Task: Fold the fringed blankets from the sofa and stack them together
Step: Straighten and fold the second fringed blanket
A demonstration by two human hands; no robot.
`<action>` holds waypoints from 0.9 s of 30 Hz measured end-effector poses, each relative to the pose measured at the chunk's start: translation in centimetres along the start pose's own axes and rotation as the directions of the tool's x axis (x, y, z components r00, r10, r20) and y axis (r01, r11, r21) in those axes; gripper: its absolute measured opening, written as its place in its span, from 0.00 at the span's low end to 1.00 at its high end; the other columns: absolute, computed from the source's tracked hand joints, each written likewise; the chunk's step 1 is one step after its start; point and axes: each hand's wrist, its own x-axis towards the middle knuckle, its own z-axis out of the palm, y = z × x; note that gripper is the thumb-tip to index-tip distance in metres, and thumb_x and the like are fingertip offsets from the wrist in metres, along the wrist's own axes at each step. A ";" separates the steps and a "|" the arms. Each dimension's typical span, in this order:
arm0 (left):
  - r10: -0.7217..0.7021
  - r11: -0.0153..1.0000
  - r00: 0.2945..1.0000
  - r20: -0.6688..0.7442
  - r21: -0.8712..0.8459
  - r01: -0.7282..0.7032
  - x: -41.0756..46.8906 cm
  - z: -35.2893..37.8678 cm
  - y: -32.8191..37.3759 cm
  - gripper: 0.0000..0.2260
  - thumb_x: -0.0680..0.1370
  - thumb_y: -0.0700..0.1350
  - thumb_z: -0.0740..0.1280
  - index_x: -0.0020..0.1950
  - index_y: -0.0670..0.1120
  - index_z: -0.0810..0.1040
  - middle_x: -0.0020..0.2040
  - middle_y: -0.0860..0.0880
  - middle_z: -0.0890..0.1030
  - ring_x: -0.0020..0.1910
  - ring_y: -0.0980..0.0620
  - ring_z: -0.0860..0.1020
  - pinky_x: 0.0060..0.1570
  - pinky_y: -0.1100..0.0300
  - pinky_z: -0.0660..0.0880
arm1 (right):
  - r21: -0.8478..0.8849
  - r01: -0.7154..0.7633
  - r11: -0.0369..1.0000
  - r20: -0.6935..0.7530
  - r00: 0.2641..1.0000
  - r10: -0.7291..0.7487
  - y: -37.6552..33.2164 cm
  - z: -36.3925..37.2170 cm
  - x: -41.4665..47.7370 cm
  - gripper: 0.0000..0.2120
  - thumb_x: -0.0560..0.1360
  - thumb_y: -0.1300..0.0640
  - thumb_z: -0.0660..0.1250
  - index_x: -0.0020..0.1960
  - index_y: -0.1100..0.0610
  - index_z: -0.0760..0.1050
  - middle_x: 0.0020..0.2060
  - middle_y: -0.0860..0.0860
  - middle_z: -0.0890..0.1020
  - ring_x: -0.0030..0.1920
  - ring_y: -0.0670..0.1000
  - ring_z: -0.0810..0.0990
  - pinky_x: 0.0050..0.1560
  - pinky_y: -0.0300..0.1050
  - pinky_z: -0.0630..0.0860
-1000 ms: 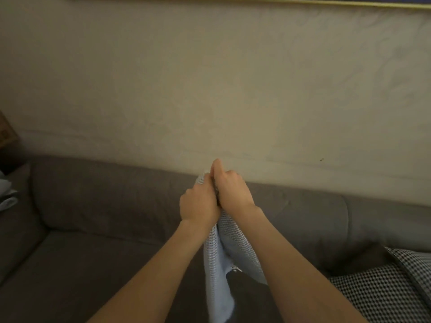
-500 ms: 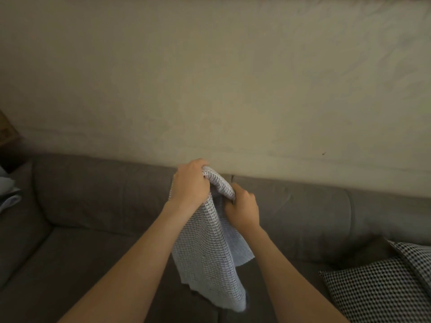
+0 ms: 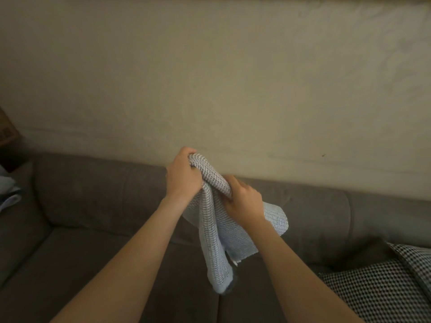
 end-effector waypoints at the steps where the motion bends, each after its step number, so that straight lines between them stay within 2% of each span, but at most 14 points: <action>1: 0.004 1.000 1.000 0.006 -0.002 -0.004 0.1 -0.1 0.5 0.24 0.78 0.31 0.61 0.70 0.48 0.78 0.66 0.47 0.81 0.67 0.45 0.77 0.68 0.50 0.73 | 0.024 -0.042 0.999 0.062 0.997 0.040 0.3 0.3 -0.6 0.20 0.74 0.54 0.70 0.65 0.48 0.73 0.45 0.48 0.84 0.41 0.57 0.84 0.33 0.47 0.76; 4: 0.043 0.998 0.999 0.024 0.040 -0.044 0.6 -0.2 0.9 0.26 0.77 0.31 0.61 0.73 0.47 0.78 0.70 0.47 0.80 0.69 0.44 0.77 0.72 0.46 0.73 | -0.010 -0.141 0.990 0.244 0.960 0.139 0.8 0.1 -0.7 0.21 0.70 0.55 0.68 0.63 0.48 0.70 0.43 0.51 0.83 0.43 0.60 0.83 0.36 0.51 0.79; 6: 0.041 0.997 0.998 0.038 0.071 -0.044 1.1 0.0 0.3 0.26 0.76 0.32 0.61 0.73 0.48 0.78 0.69 0.46 0.81 0.64 0.41 0.81 0.68 0.43 0.76 | -0.125 -0.179 0.976 0.265 0.942 0.207 1.0 -0.5 0.3 0.21 0.69 0.56 0.69 0.62 0.50 0.72 0.46 0.53 0.83 0.46 0.62 0.83 0.39 0.51 0.77; 8: -0.005 0.998 0.999 0.054 0.055 0.002 1.3 -0.1 -0.2 0.26 0.77 0.34 0.62 0.74 0.49 0.77 0.69 0.45 0.81 0.55 0.40 0.85 0.60 0.40 0.81 | -0.179 -0.250 0.952 0.168 0.945 0.280 0.8 -1.2 0.9 0.22 0.69 0.58 0.70 0.62 0.50 0.74 0.47 0.54 0.84 0.49 0.63 0.83 0.39 0.49 0.73; 10: -0.085 0.996 0.994 0.070 -0.006 0.085 1.3 -0.4 -0.3 0.25 0.79 0.34 0.61 0.75 0.50 0.76 0.73 0.45 0.77 0.43 0.44 0.87 0.50 0.45 0.85 | -0.184 -0.265 0.946 0.045 0.960 0.278 0.7 -1.3 0.8 0.24 0.69 0.61 0.70 0.64 0.50 0.75 0.47 0.53 0.84 0.50 0.61 0.83 0.39 0.49 0.73; 13: -0.192 0.969 0.976 0.104 -0.135 0.205 1.5 -1.0 -0.6 0.25 0.81 0.32 0.58 0.76 0.49 0.76 0.78 0.45 0.71 0.37 0.47 0.86 0.39 0.50 0.86 | -0.119 -0.069 0.990 -0.024 0.997 0.067 1.0 0.3 -0.9 0.34 0.68 0.66 0.74 0.71 0.51 0.70 0.46 0.53 0.84 0.44 0.58 0.83 0.34 0.47 0.76; 14: -0.210 0.955 0.970 0.119 -0.185 0.230 1.4 -1.2 -0.5 0.26 0.81 0.31 0.57 0.75 0.49 0.76 0.78 0.45 0.71 0.39 0.47 0.85 0.38 0.50 0.86 | -0.074 -0.027 0.997 -0.005 1.000 0.027 1.2 0.9 -1.8 0.38 0.70 0.65 0.75 0.75 0.50 0.64 0.49 0.54 0.84 0.43 0.58 0.83 0.33 0.48 0.78; 16: -0.229 0.936 0.966 0.122 -0.246 0.253 1.3 -1.4 -0.2 0.26 0.80 0.31 0.56 0.73 0.50 0.78 0.76 0.45 0.72 0.40 0.46 0.85 0.37 0.50 0.86 | 0.046 -0.007 0.999 0.093 0.996 0.002 1.8 1.9 -3.8 0.40 0.78 0.59 0.72 0.80 0.46 0.53 0.68 0.56 0.77 0.48 0.62 0.84 0.39 0.57 0.83; 17: -0.235 0.930 0.966 0.110 -0.265 0.256 1.2 -1.6 0.0 0.26 0.80 0.31 0.56 0.72 0.50 0.79 0.76 0.45 0.72 0.39 0.47 0.85 0.37 0.50 0.86 | 0.094 -0.002 0.996 0.129 0.992 -0.011 2.1 2.3 -4.7 0.37 0.81 0.56 0.69 0.80 0.43 0.50 0.76 0.55 0.68 0.52 0.64 0.84 0.43 0.61 0.83; 19: -0.243 0.915 0.968 0.061 -0.317 0.250 1.1 -1.8 0.5 0.25 0.80 0.30 0.56 0.70 0.49 0.80 0.76 0.45 0.72 0.39 0.52 0.82 0.39 0.50 0.86 | 0.112 0.005 0.994 0.178 0.984 -0.025 2.3 2.7 -6.3 0.29 0.84 0.55 0.64 0.77 0.40 0.53 0.82 0.51 0.56 0.58 0.64 0.82 0.49 0.63 0.82; 20: -0.251 0.903 0.967 0.039 -0.351 0.248 1.1 -1.9 0.8 0.24 0.80 0.30 0.56 0.68 0.49 0.81 0.76 0.45 0.72 0.39 0.54 0.80 0.40 0.50 0.87 | 0.085 0.009 0.996 0.198 0.980 -0.025 2.2 2.7 -6.7 0.24 0.84 0.54 0.63 0.76 0.42 0.56 0.82 0.50 0.55 0.60 0.62 0.81 0.50 0.61 0.83; 22: -0.261 0.873 0.965 0.005 -0.425 0.238 1.1 -1.8 1.3 0.23 0.79 0.28 0.56 0.63 0.47 0.83 0.75 0.44 0.72 0.41 0.55 0.78 0.39 0.50 0.87 | 0.083 0.043 0.996 0.184 0.981 -0.058 1.8 3.0 -6.8 0.17 0.84 0.53 0.64 0.71 0.49 0.67 0.78 0.49 0.63 0.60 0.58 0.81 0.53 0.58 0.82; 24: -0.258 0.864 0.966 -0.021 -0.452 0.221 1.0 -1.7 1.5 0.22 0.79 0.27 0.56 0.59 0.46 0.84 0.73 0.44 0.74 0.43 0.55 0.77 0.38 0.51 0.86 | 0.205 0.010 0.979 0.126 0.991 -0.036 1.3 3.6 -6.3 0.12 0.82 0.59 0.66 0.64 0.54 0.78 0.67 0.51 0.73 0.56 0.54 0.81 0.55 0.54 0.81; 27: -0.243 0.871 0.967 -0.070 -0.454 0.186 0.8 -1.7 1.4 0.21 0.79 0.26 0.56 0.55 0.46 0.83 0.70 0.45 0.76 0.44 0.56 0.77 0.36 0.53 0.86 | 0.437 -0.147 0.888 0.105 0.988 0.112 -0.2 3.2 -5.4 0.16 0.80 0.61 0.61 0.59 0.53 0.84 0.51 0.46 0.77 0.50 0.46 0.78 0.54 0.49 0.79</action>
